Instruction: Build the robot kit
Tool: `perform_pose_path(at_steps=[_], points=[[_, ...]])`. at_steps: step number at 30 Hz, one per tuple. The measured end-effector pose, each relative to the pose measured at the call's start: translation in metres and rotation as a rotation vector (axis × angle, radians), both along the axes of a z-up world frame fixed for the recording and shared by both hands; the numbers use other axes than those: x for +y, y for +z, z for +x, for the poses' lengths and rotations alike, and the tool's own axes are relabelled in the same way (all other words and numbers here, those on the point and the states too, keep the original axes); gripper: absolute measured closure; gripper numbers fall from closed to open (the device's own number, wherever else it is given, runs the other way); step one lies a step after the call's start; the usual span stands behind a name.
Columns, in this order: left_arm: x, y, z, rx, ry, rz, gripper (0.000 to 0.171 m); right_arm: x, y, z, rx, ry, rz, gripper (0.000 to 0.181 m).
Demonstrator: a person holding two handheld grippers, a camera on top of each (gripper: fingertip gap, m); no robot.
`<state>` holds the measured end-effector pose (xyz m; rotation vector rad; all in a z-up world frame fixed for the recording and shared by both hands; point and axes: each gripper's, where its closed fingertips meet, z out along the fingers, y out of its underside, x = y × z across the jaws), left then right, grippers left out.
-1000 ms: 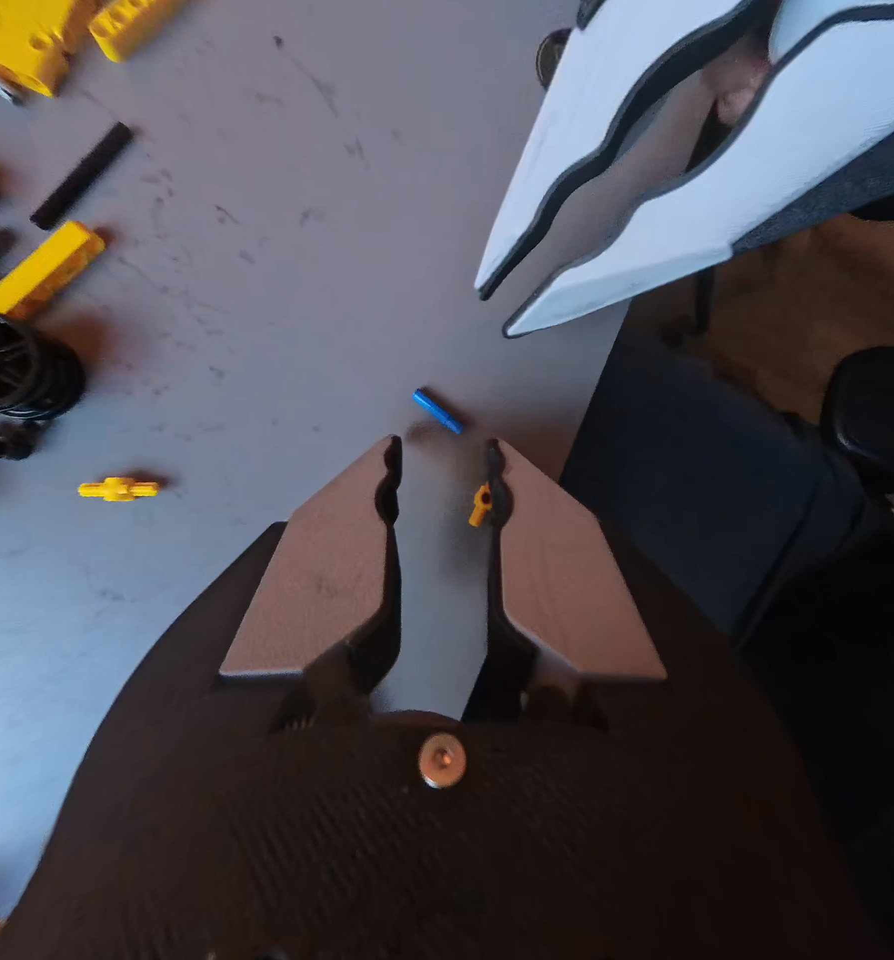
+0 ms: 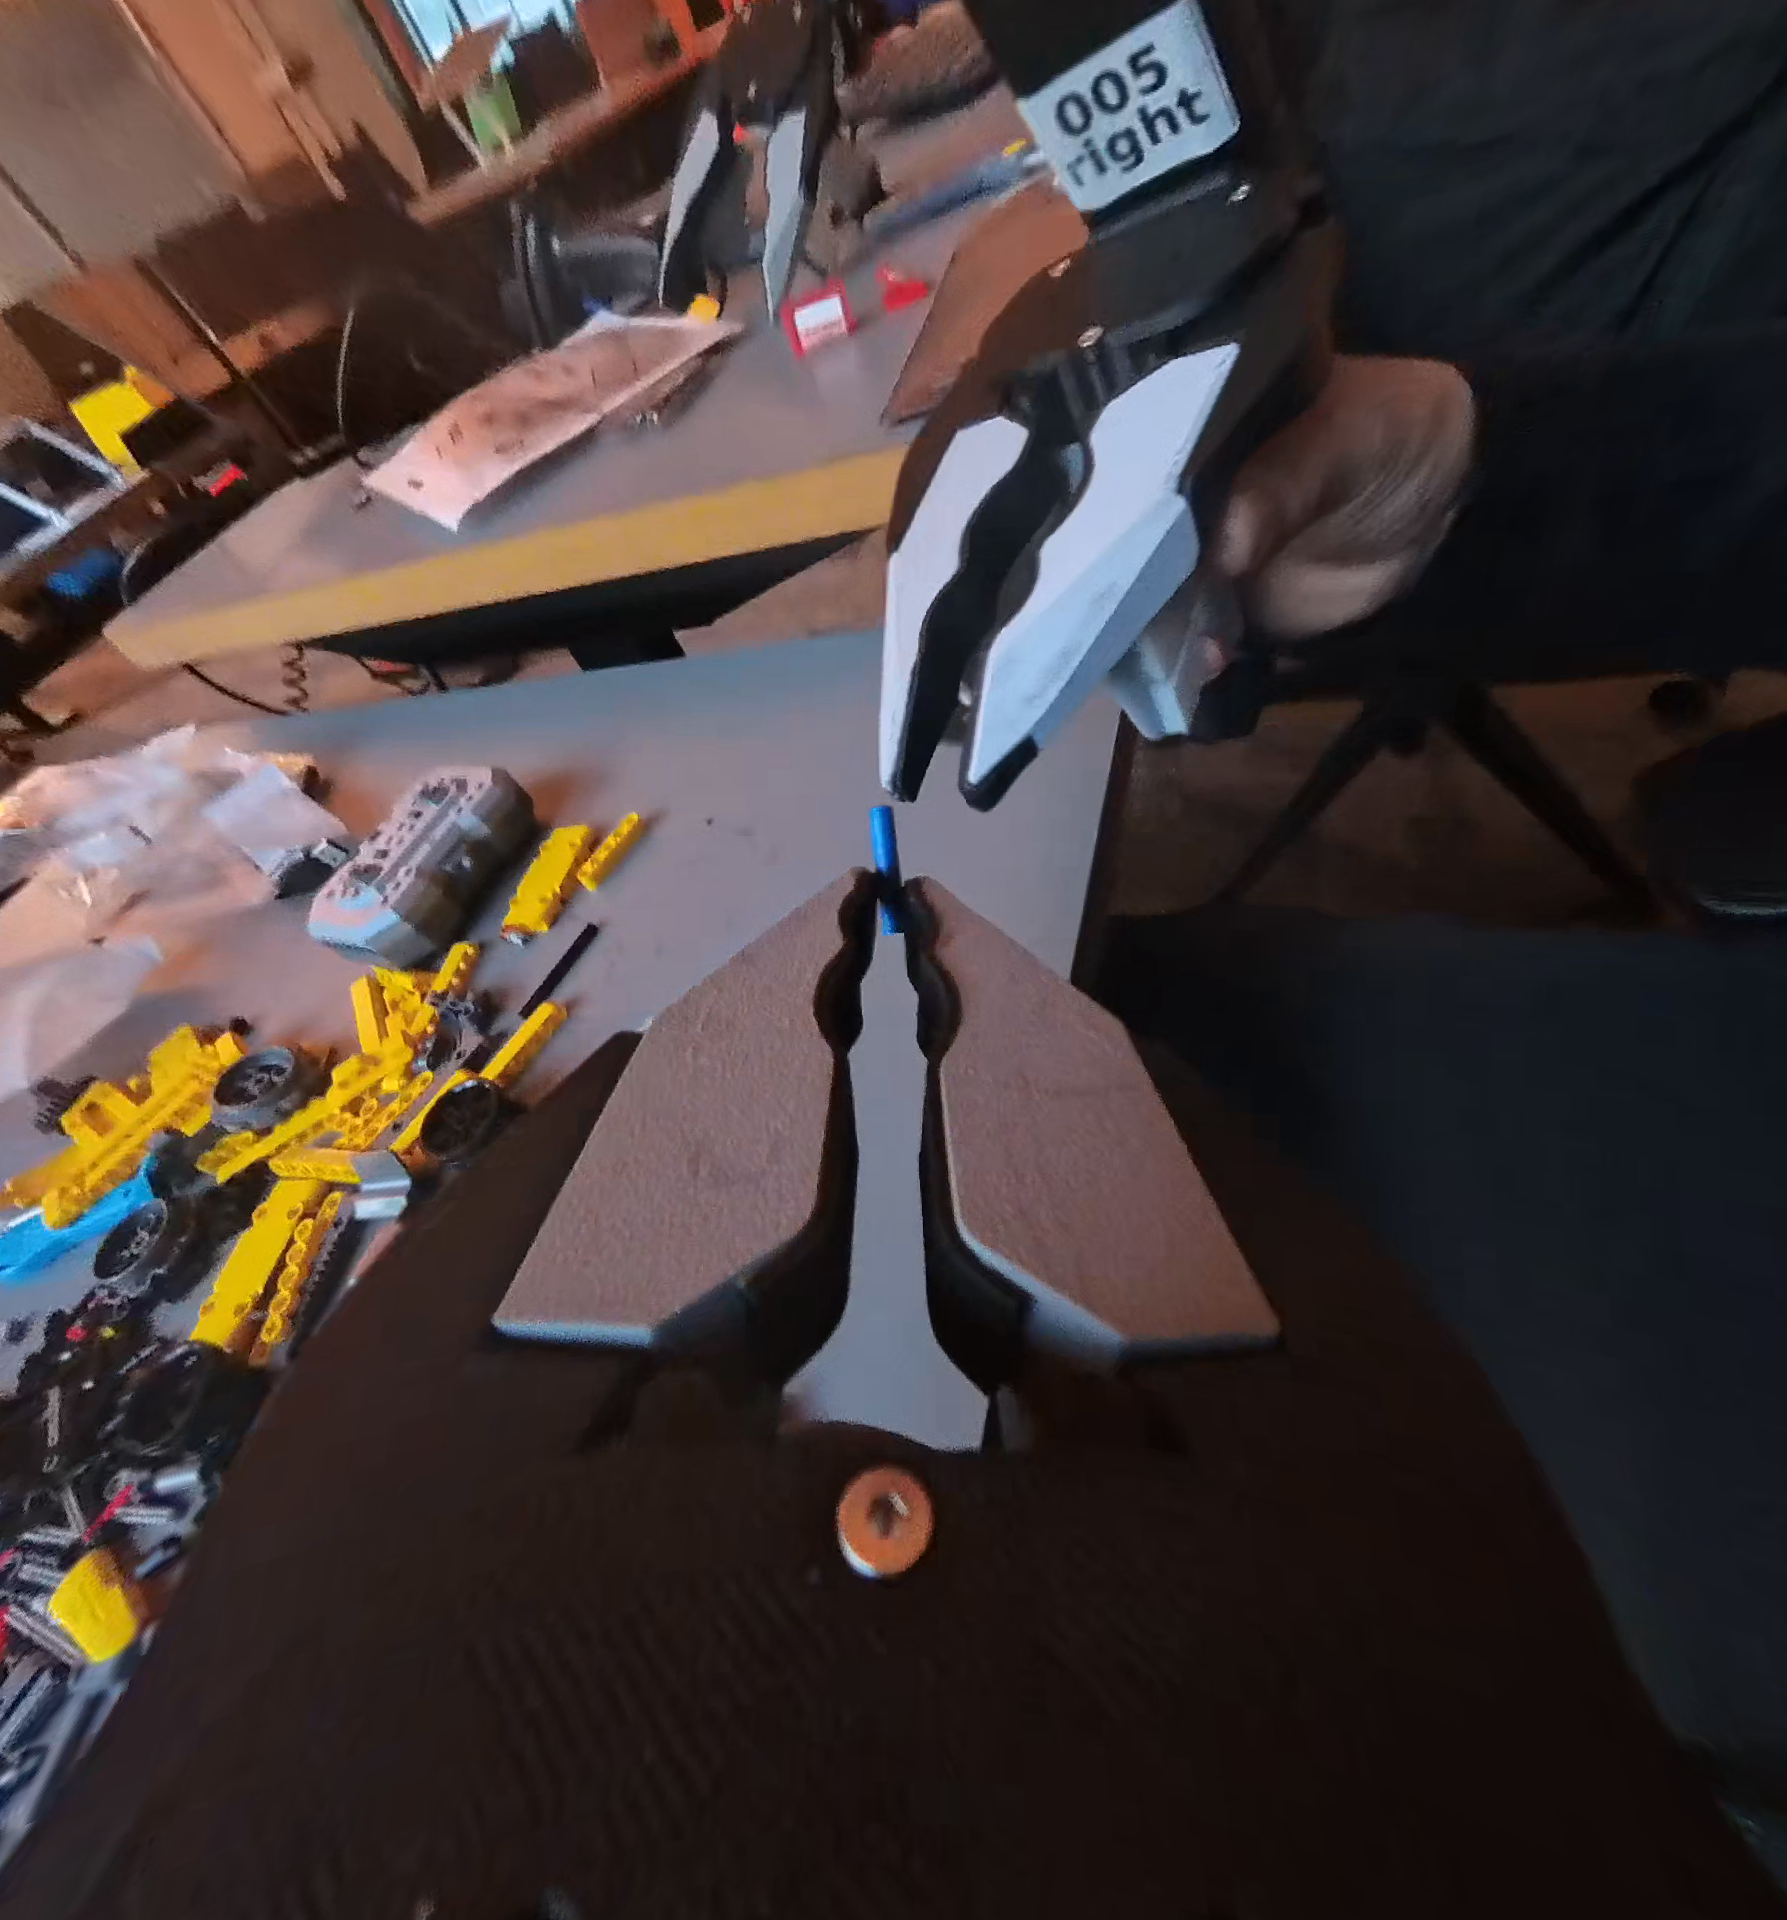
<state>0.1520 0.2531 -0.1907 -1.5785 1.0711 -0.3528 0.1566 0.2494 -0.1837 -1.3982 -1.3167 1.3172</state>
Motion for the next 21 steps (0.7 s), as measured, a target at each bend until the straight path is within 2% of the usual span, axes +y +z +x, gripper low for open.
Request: perform_pose_path(at_steps=[10,14,21], points=[[-0.014,-0.002,0.003,0.043,-0.051,0.08,0.17,-0.012,0.001,-0.004,-0.066,0.026,0.076,0.166],[-0.016,-0.003,0.005,0.062,-0.055,0.099,0.17,-0.014,-0.002,-0.006,-0.073,0.035,0.106,0.175],[-0.017,-0.006,0.007,0.081,-0.052,0.096,0.17,-0.017,-0.005,-0.006,-0.097,0.049,0.125,0.177]])
